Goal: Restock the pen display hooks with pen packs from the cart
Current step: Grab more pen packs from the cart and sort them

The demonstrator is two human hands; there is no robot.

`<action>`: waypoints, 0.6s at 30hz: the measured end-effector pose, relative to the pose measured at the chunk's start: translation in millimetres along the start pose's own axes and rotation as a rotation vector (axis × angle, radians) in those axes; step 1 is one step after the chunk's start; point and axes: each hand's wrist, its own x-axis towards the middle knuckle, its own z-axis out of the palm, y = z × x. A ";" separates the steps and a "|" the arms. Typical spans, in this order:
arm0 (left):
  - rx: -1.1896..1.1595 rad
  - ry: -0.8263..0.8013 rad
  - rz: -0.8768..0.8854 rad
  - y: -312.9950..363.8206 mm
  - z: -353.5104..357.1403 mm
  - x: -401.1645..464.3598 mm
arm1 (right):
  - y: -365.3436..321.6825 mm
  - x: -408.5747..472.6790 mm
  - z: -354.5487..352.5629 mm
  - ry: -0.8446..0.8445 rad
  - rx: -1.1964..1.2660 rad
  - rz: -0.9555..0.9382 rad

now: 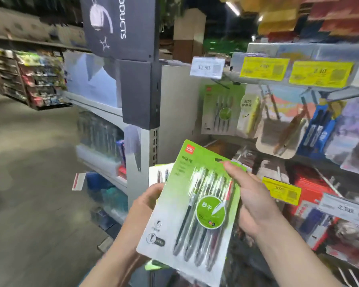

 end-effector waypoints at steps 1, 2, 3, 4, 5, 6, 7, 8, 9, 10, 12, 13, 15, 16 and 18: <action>0.008 -0.034 -0.023 5.7 -16.1 10.1 | -5.1 9.9 7.5 -0.008 -0.002 -0.002; 0.010 0.003 -0.006 0.1 -25.5 17.7 | -10.8 15.6 10.6 -0.010 -0.001 0.004; -0.016 0.134 0.073 -6.2 -40.1 24.5 | -18.9 22.1 16.3 -0.016 -0.009 0.005; -0.038 0.200 0.124 -4.4 -44.5 20.3 | -27.2 29.7 20.3 -0.002 -0.020 0.000; -0.063 0.193 0.167 2.1 -36.9 8.6 | -36.6 37.0 23.0 0.012 -0.033 -0.013; -0.014 0.142 0.203 6.7 -27.1 0.7 | -47.2 44.2 25.0 0.019 -0.054 -0.034; 0.035 0.158 0.197 11.1 -20.1 2.8 | -58.6 51.3 25.8 0.012 -0.082 -0.051; 0.076 0.184 0.244 13.7 -11.6 -1.0 | -70.8 57.5 27.0 -0.007 -0.117 -0.054; 0.096 0.204 0.291 17.1 -8.2 -4.9 | -82.1 64.4 26.7 -0.021 -0.152 -0.060; 0.108 0.202 0.324 19.9 -9.7 -4.9 | -92.7 71.0 25.9 -0.019 -0.198 -0.074; 0.142 0.232 0.335 26.8 -11.3 -4.5 | -109.7 86.2 20.4 0.036 -0.309 -0.122; 0.168 0.266 0.338 30.5 -10.9 -7.1 | -117.7 93.2 16.4 0.066 -0.356 -0.146; 0.221 0.273 0.385 33.0 -9.1 -11.7 | -131.1 104.5 8.4 0.120 -0.426 -0.185; 0.237 0.269 0.415 34.1 -7.7 -14.2 | -135.4 108.8 5.5 0.156 -0.454 -0.187; 0.234 0.286 0.432 37.4 -6.5 -15.0 | -140.5 119.9 -1.6 0.210 -0.464 -0.206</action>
